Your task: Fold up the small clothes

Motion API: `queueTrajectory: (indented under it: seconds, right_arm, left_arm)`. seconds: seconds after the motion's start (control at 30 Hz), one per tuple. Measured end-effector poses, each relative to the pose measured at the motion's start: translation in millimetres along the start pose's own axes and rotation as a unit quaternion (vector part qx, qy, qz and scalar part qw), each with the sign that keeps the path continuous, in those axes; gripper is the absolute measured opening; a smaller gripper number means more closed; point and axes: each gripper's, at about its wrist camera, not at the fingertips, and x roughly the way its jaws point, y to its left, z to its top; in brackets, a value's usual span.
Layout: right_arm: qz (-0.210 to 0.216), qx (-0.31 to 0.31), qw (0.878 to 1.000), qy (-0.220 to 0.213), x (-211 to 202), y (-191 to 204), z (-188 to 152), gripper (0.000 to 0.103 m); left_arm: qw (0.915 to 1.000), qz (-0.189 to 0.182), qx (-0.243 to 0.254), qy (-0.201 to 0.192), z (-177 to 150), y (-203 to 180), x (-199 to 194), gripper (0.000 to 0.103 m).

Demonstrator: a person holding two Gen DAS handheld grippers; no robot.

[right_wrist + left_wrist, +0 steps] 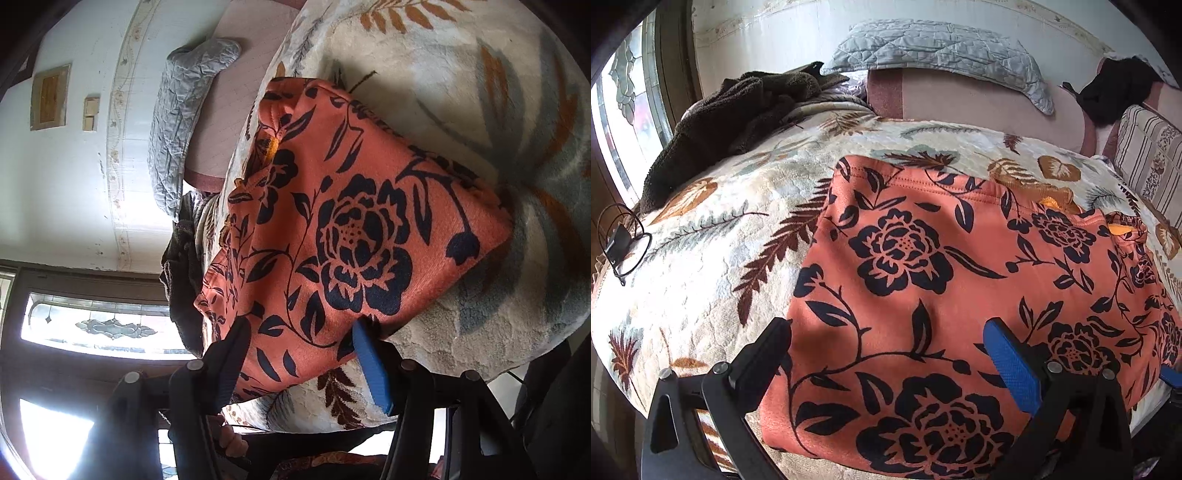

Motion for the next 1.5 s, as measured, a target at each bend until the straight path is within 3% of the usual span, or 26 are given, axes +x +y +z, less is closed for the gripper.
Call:
queueTrajectory:
  seconds: [0.1,0.27,0.43,0.67,0.97,1.0,1.03,1.1,1.3,1.5]
  right_arm:
    - [0.005,0.013,1.000,-0.012,-8,-7,3,0.061]
    - [0.014,0.026,0.999,-0.013,-16,-16,1,0.061]
    - [-0.005,0.021,1.000,-0.015,-23,-23,-2,0.058]
    - [-0.014,0.056,0.996,-0.067,-51,-50,10,0.058]
    - [0.031,0.075,0.992,-0.100,-41,-54,32,0.060]
    - [0.027,0.071,0.992,-0.103,-39,-52,32,0.055]
    - [0.016,0.065,0.992,-0.103,-35,-48,32,0.040]
    - [0.003,0.063,0.993,-0.096,-28,-45,32,0.026]
    - [-0.016,0.010,0.994,-0.112,-28,-8,31,0.018]
    - [0.003,-0.047,0.992,-0.116,-29,53,29,0.017]
  left_arm:
    - [0.9996,0.008,0.005,0.027,-3,-3,11,0.103]
    - [0.9993,0.021,0.016,0.025,-5,-9,15,0.103]
    - [0.9994,0.022,0.014,0.024,-3,-8,17,0.103]
    - [0.9994,0.025,0.005,0.024,0,-7,22,0.103]
    - [0.9993,0.030,0.000,0.023,5,-8,27,0.103]
    - [0.9993,0.029,-0.001,0.023,5,-7,27,0.103]
    - [0.9993,0.028,-0.002,0.023,5,-7,27,0.103]
    - [0.9994,0.028,-0.001,0.022,6,-7,27,0.103]
    - [0.9996,0.022,-0.011,0.014,9,4,22,0.103]
    - [0.9985,0.033,-0.044,0.004,12,27,12,0.103]
